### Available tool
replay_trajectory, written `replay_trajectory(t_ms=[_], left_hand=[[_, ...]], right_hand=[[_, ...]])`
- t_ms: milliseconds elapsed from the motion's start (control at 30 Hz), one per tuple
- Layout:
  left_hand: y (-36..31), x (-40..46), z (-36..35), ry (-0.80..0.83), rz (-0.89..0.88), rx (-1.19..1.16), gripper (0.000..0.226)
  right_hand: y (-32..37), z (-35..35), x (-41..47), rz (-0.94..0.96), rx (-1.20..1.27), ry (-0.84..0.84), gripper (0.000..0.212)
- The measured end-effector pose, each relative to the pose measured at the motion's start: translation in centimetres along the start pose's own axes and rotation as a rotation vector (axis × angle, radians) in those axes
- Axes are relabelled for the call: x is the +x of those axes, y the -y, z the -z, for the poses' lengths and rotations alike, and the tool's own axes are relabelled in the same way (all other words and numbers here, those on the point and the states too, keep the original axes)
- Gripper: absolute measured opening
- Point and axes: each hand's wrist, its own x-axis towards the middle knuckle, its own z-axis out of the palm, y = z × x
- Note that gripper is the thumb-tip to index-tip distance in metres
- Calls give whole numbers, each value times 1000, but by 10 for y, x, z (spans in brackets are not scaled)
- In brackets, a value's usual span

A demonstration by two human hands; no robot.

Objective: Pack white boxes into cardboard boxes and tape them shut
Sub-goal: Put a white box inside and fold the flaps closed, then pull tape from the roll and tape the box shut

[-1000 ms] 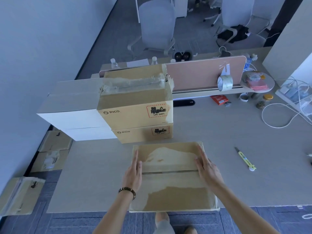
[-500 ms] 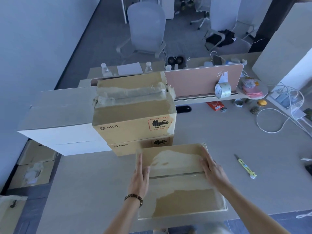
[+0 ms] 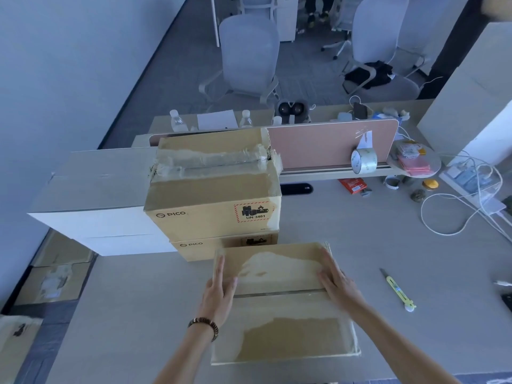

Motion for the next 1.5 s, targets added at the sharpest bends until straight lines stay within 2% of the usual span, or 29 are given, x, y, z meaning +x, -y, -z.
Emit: replay_trajectory(t_ms=[133,267,400,533,767,1000,1167,1267,1367,1500], left_hand=[[-11,5,17,-27,11,-21,64],[-37,4,28,-68,27,207,48],[-79,2,23,-56,-94,357,41],[-130,11,-2,21,-163,323,34],[-222,44,-59,114,-306,449,37],[-300,94,-103,139,-343,520,34],[-350,135,-124,119,-307,434,31],[-377,158,-131,88,-283,341,27],[-399,176,-138,28,-288,259,21],[-419,193,-150,-5,-249,156,21]], right_hand=[[1,13,0,-2,27,37,59],[4,32,1,8,11,52,52],[7,57,8,23,-23,21,52],[4,92,14,29,-51,-25,50],[-22,161,41,3,-194,-54,47],[-41,226,85,-13,-324,-62,51],[-38,262,121,20,-344,-56,50],[-33,279,147,19,-266,-58,44],[-25,293,173,-27,16,-49,36],[-19,303,201,-74,178,-75,41]])
